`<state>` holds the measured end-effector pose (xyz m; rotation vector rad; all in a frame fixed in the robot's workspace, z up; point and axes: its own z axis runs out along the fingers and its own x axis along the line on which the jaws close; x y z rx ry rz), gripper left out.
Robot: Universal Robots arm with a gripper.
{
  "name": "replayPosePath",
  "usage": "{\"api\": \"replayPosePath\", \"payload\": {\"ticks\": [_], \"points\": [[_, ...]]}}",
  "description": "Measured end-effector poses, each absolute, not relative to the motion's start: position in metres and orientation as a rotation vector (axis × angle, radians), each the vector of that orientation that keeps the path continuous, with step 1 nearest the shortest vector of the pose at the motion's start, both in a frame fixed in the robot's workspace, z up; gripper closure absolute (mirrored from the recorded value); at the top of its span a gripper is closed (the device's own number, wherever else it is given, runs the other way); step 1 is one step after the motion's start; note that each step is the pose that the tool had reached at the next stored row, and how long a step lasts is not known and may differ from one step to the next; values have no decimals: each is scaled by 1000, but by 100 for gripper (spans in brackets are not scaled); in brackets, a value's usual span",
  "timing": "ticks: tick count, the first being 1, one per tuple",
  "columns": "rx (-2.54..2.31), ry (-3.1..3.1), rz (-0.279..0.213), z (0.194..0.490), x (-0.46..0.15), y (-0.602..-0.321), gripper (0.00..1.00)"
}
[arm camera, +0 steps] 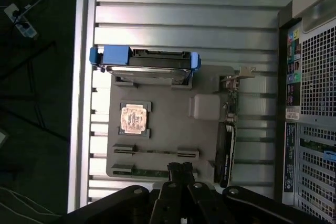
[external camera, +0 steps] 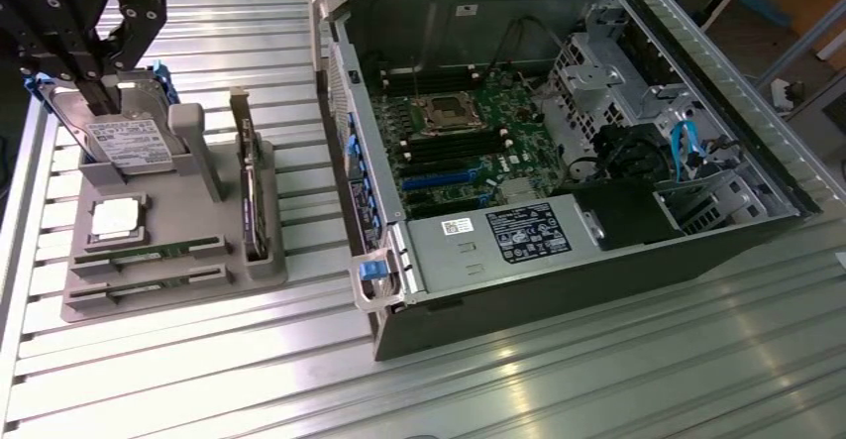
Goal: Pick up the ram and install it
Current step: 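Pick up the ram and move it above insertion slot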
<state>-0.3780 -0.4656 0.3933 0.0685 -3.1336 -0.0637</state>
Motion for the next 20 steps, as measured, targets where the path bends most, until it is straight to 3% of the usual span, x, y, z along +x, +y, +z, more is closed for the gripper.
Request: {"api": "replayPosePath", "payload": {"ticks": [20], "points": [[540,-3082,-40,393,-378,-466,89]]}}
